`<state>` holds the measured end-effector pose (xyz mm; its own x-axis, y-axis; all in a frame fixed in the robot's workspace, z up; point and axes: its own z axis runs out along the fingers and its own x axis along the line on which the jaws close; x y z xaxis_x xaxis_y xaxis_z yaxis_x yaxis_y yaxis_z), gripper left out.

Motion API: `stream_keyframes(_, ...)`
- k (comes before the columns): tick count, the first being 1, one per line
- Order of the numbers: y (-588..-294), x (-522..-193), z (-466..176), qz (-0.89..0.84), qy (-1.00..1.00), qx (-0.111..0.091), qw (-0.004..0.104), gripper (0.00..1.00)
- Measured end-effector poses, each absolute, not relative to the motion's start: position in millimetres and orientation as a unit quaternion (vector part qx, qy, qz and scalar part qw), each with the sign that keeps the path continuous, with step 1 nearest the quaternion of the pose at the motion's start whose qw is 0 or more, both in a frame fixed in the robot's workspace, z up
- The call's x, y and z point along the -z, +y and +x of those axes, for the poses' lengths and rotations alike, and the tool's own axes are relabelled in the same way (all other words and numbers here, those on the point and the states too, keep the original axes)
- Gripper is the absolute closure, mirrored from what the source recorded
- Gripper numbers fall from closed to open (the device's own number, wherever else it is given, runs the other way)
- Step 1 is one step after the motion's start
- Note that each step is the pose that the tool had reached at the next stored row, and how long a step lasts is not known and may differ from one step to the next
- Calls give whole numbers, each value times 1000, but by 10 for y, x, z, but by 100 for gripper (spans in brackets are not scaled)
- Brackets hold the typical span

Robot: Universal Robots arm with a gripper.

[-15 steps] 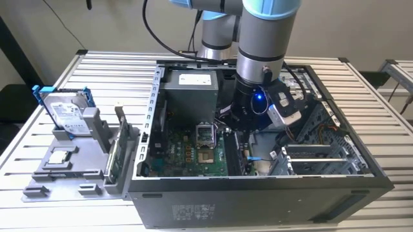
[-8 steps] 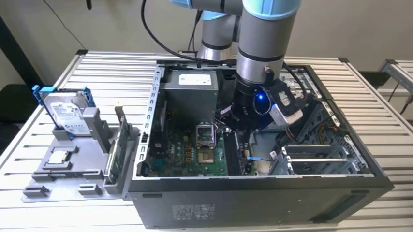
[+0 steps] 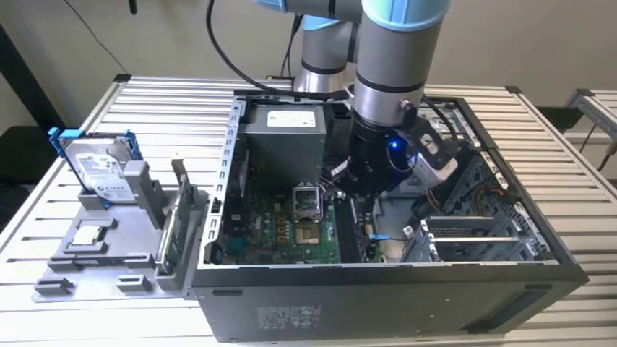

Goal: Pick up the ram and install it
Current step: 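Insert the ram into the slot, then press down the ram until it locks into place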

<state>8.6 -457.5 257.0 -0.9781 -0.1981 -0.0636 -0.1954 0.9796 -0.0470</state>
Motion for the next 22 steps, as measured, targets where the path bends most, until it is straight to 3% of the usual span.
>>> stream_keyframes(22, -4575, -2550, 82, -257, 966, 24, 28, 89)
